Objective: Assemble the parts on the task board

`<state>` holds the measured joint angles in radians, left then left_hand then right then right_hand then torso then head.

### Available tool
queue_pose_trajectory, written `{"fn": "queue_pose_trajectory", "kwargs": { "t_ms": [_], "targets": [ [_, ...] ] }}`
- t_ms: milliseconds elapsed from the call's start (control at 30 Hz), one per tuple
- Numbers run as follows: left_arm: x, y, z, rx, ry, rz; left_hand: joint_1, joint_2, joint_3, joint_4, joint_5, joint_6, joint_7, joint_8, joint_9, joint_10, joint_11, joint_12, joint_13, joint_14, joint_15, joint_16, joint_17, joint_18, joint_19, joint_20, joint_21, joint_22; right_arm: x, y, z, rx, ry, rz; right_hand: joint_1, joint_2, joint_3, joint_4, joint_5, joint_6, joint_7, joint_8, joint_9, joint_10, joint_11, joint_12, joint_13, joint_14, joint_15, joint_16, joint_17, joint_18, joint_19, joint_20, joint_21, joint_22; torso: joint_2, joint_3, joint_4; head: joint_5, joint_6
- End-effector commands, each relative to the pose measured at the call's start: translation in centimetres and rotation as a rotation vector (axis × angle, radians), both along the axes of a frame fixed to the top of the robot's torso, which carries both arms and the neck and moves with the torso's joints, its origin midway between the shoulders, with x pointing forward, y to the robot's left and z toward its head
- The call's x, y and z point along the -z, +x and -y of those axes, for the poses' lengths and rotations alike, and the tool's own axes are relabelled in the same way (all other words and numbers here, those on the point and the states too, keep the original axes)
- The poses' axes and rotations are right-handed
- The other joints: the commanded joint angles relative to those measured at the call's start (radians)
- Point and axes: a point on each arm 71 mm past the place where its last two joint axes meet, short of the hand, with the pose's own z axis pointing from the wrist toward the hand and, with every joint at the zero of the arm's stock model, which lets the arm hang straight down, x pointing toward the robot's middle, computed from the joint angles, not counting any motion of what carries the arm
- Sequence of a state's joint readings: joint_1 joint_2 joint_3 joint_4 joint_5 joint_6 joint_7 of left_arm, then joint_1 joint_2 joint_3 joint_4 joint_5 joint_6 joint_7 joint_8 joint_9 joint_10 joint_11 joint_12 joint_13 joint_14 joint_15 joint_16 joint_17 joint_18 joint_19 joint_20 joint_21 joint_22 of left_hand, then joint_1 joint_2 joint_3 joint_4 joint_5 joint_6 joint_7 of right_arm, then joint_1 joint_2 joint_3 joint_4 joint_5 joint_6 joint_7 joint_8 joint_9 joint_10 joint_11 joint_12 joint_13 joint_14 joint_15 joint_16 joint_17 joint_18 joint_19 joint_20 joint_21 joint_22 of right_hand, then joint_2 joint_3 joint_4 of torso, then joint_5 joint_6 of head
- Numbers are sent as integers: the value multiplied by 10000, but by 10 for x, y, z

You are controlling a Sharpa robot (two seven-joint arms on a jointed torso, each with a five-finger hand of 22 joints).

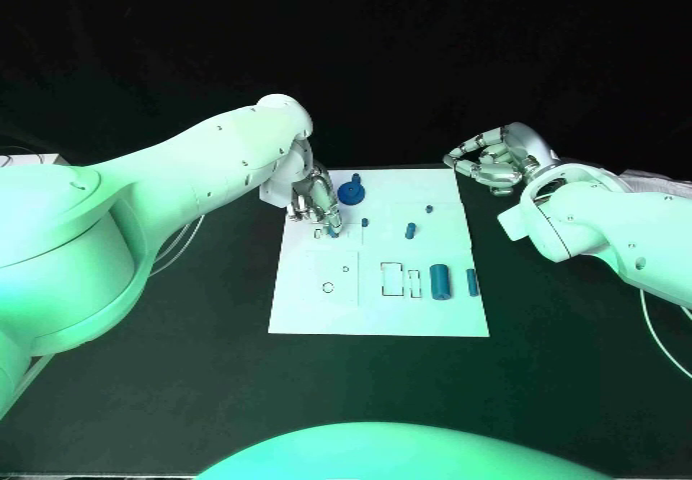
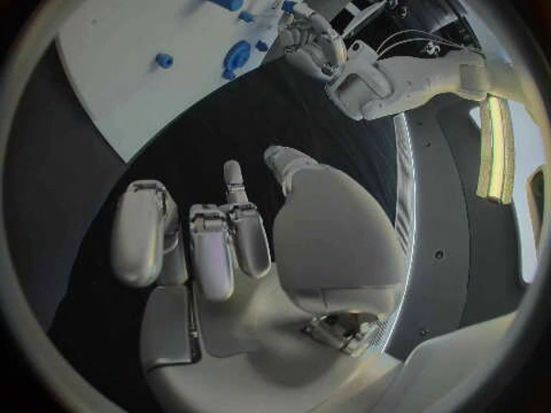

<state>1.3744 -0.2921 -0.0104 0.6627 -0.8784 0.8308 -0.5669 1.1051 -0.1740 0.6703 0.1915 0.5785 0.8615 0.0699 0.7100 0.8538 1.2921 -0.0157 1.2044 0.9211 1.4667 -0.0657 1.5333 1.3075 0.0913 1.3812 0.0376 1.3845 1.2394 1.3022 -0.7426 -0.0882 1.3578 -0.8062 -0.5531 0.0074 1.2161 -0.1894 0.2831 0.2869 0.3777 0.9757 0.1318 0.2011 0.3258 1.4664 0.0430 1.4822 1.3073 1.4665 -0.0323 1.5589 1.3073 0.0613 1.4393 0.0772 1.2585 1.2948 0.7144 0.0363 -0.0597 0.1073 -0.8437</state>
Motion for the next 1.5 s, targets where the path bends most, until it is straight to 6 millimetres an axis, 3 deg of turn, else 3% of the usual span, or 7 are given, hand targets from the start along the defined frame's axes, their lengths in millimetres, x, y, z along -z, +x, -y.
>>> {"fn": "queue_pose_trajectory", "kwargs": {
  "t_ms": [33, 400, 633, 1500],
  "targets": [
    [1, -1, 1, 155, 82, -135, 16, 80, 2304, -2380, 47, 28, -37, -35, 13, -30, 37, 24, 21, 870, -43, 66, 2069, -129, -51, 21, -25, 5, 0, 0, -2, -125, -48, 18, -40, 51, -59, 21, 35, -77, -8, 30, 10, 631, 37, -67, 2049, 953, 92, -61, 2394, 149, -40, 25, -37, -9, -3, 3, 3, 2, -12],
    [7, -2, 2, 110, 77, -150, 19, 82, 2297, -2387, 51, 32, -37, -41, 16, -30, 37, 27, 25, 869, -42, 64, 2067, -131, -46, 22, -19, 16, 0, 0, -2, -140, -46, 19, -40, 51, -59, 21, 35, -77, -8, 30, 10, 631, 37, -67, 2049, 953, 92, -61, 2394, 149, -40, 25, -37, -9, -5, 1, -9, 6, -31],
    [8, -2, 2, 41, 103, -78, 22, 85, 2288, -2394, 56, 37, -36, -50, 19, -34, 38, 24, 21, 865, -41, 58, 2055, -127, -58, 24, -29, -1, 0, 0, -2, -144, -43, 23, -40, 51, -59, 21, 35, -77, -8, 30, 10, 631, 37, -67, 2049, 953, 92, -61, 2394, 149, -40, 25, -37, -9, -3, 21, -2, -4, -41],
    [10, 2, 1, -234, 287, 428, 24, 105, 2263, -2398, 69, 51, -31, -76, 29, -38, 43, 25, 21, 871, -38, 68, 2074, -132, -48, 27, -14, 25, -1, -1, -3, -173, -31, 39, -40, 51, -59, 21, 35, -77, -8, 30, 10, 631, 37, -67, 2049, 953, 92, -61, 2394, 149, -40, 25, -37, -9, -12, 11, 5, -30, -81]
  ]
}}
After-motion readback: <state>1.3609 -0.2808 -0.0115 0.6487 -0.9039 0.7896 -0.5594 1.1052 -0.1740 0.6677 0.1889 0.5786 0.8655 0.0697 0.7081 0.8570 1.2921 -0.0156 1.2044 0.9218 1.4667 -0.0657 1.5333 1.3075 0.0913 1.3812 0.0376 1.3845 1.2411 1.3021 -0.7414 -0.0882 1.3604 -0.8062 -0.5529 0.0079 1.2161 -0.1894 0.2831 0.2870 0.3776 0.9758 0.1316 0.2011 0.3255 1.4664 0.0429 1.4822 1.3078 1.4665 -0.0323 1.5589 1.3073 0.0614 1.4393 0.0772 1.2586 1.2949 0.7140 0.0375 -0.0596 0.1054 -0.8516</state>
